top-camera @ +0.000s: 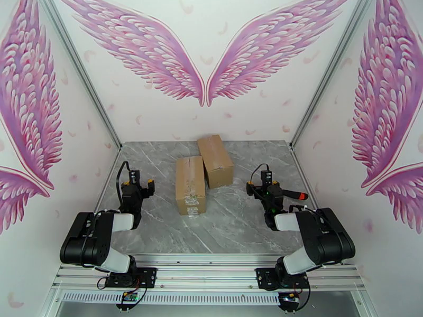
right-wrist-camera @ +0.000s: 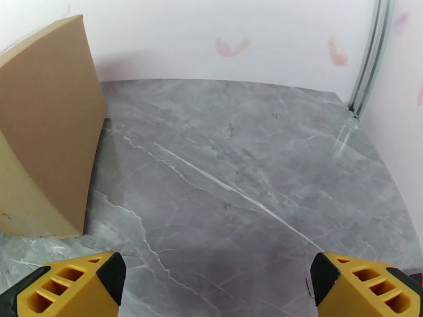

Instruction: Unpack the express box

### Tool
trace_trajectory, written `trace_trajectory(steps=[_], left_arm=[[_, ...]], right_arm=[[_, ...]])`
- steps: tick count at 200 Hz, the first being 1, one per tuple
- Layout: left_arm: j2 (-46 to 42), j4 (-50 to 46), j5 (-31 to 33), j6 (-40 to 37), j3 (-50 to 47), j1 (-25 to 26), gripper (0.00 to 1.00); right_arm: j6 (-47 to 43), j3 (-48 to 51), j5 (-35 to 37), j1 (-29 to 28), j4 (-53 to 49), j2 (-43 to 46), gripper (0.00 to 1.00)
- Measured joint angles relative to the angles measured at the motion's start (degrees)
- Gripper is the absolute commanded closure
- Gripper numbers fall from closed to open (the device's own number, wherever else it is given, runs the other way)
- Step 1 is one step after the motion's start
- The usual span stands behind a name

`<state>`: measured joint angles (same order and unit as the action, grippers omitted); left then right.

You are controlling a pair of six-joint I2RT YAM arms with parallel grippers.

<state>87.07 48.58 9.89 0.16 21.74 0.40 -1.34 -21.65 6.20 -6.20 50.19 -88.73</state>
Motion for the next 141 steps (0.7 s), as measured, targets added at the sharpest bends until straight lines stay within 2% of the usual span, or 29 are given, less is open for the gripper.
trace_trajectory(steps=[141], left_arm=[[0.0,-0.3,-1.3,0.0,0.0,-0.4,0.01]], right_arm=[[0.0,0.0,0.0,0.0,0.0,0.0,0.01]])
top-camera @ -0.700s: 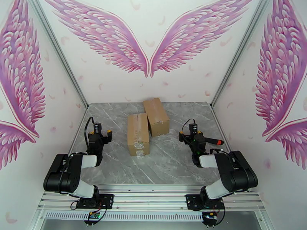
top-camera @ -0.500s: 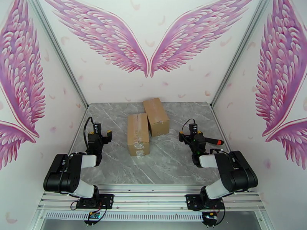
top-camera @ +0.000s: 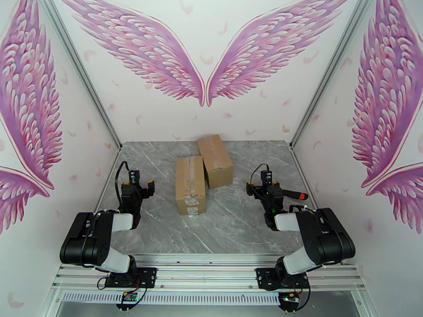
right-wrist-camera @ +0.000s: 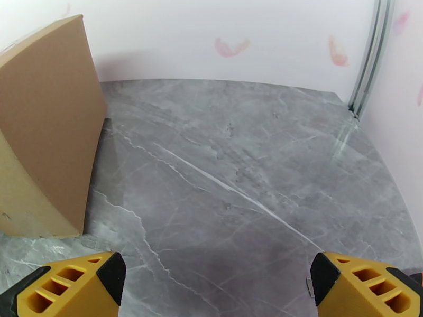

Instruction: Unpack the express box

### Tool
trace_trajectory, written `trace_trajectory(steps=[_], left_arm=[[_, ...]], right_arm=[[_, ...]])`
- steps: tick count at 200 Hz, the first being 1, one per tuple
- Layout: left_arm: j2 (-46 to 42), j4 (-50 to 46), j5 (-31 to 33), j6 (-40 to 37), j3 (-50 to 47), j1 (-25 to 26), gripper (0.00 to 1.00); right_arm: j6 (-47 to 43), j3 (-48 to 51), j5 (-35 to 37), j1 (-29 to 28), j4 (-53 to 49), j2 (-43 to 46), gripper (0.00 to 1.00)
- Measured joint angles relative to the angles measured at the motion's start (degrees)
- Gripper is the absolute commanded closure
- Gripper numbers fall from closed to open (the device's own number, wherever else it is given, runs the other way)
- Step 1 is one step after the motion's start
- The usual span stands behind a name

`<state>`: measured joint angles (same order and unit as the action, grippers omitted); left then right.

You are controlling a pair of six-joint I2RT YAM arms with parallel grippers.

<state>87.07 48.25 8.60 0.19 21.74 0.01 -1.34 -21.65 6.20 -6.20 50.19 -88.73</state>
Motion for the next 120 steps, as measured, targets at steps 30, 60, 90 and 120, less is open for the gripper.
trace_trajectory(steps=[30,60,90,120], left_arm=[[0.0,-0.2,-0.2,0.0,0.0,0.0,0.01],[-3.7,-12.5,-0.4,0.7,5.2,-0.5,0.01],[-11.2,-26.9,-0.8,4.8,15.4,-1.3,0.01],[-19.9,-39.4,-3.0,11.0,21.4,-1.4,0.01]], right_arm=[[0.0,0.0,0.1,0.0,0.1,0.0,0.01],[0.5,0.1,2.4,0.0,-3.8,4.8,0.01],[3.1,-4.5,3.9,0.0,-18.7,18.3,0.01],[9.4,-14.2,4.4,0.0,-35.9,28.1,0.01]])
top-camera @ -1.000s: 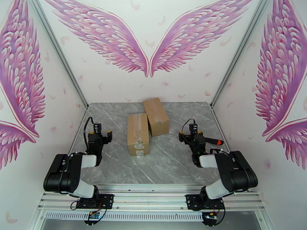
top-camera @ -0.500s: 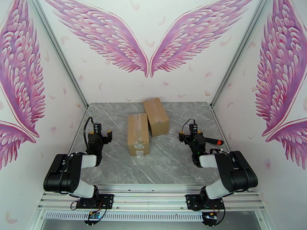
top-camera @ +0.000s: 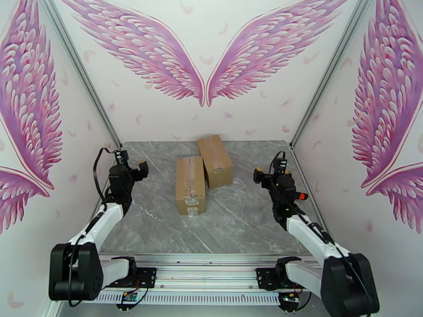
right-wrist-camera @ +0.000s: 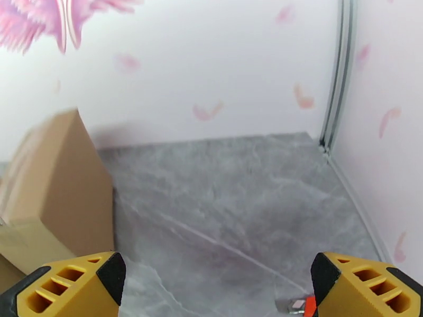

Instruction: Unpack the express box

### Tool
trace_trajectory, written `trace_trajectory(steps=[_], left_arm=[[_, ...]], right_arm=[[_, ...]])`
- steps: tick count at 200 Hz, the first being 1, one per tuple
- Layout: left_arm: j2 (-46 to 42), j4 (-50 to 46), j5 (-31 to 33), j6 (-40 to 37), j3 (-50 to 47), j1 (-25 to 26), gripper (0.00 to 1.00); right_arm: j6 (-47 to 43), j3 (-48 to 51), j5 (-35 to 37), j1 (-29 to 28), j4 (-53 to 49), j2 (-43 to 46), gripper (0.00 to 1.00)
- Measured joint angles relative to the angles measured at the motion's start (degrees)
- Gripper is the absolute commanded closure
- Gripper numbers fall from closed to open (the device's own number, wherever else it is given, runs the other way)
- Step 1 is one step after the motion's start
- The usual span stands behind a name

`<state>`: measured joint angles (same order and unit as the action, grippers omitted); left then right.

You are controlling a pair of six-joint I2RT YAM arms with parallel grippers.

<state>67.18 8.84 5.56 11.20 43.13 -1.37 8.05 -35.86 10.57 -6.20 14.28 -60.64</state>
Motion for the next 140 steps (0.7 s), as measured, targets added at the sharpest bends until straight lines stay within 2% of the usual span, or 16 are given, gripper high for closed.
trace_trajectory(steps=[35,71,108,140], left_arm=[[-7.9,-14.4,-3.1,6.3,2.2,1.5,0.01],[-11.0,-25.9,-6.0,11.3,4.2,6.4,0.01],[-12.0,-31.1,-7.8,14.3,5.6,13.7,0.01],[-11.8,-32.9,-9.0,15.4,5.6,17.8,0.01]], right_arm=[[9.1,-7.5,0.6,0.2,-19.4,7.4,0.03],[16.4,-15.9,-1.8,0.6,-36.7,5.7,0.06],[21.7,-18.4,-7.7,0.7,-45.6,3.1,0.07],[22.7,-19.6,-11.2,2.9,-49.7,-0.7,0.08]])
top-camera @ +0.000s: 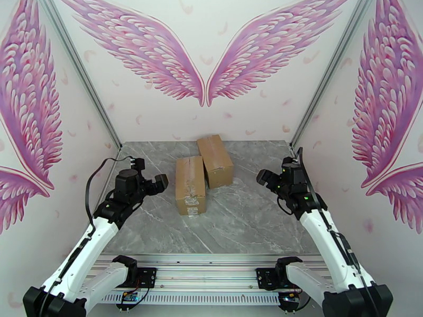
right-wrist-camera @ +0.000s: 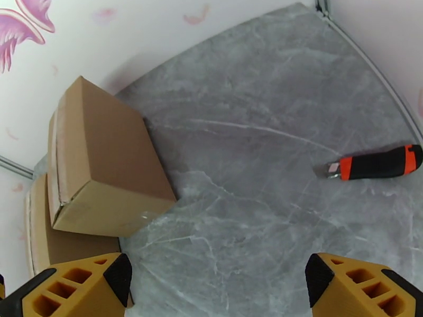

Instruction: Unpack the express box

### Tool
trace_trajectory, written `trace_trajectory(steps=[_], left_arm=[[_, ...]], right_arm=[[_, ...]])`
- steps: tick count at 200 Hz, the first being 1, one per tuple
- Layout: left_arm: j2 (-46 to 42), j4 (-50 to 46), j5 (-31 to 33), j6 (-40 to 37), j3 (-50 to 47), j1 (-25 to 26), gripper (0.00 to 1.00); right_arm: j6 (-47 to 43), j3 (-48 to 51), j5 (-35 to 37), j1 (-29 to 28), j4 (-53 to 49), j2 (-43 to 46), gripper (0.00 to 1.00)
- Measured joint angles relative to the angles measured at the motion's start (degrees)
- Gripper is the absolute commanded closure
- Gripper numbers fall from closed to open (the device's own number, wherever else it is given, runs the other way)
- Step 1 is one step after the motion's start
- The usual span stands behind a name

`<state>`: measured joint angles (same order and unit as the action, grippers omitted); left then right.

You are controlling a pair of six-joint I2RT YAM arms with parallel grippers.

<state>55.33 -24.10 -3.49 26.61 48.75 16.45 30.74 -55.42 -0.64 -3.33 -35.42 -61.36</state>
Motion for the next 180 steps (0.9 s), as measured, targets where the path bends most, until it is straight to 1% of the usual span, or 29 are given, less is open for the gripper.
trace_trajectory(steps=[33,63,95,105,116,138,180], left_arm=[[1.7,-0.1,-1.8,0.9,0.0,3.8,0.01],[2.4,0.7,-2.4,1.9,-0.2,7.6,0.01],[4.4,2.7,-2.5,3.0,-0.5,11.4,0.01],[5.2,3.1,-2.5,3.2,-0.7,12.3,0.01],[5.8,3.3,-2.4,3.2,-0.9,13.0,0.01],[6.2,3.8,-1.8,3.1,-0.9,13.8,0.01],[6.0,3.8,0.1,1.0,-0.9,14.0,0.01]], right_arm=[[2.3,-4.0,-3.3,4.0,-3.4,-7.9,0.12],[3.7,-7.8,-5.1,6.3,-6.4,-14.7,0.12],[5.7,-9.0,-6.3,9.3,-8.3,-19.3,0.12],[6.8,-9.1,-6.8,10.6,-8.8,-20.2,0.14],[8.0,-9.2,-6.9,12.1,-9.3,-21.3,0.17],[11.1,-10.1,-6.4,14.4,-10.6,-23.8,0.17],[15.7,-12.0,-6.2,16.5,-11.2,-28.5,0.16]])
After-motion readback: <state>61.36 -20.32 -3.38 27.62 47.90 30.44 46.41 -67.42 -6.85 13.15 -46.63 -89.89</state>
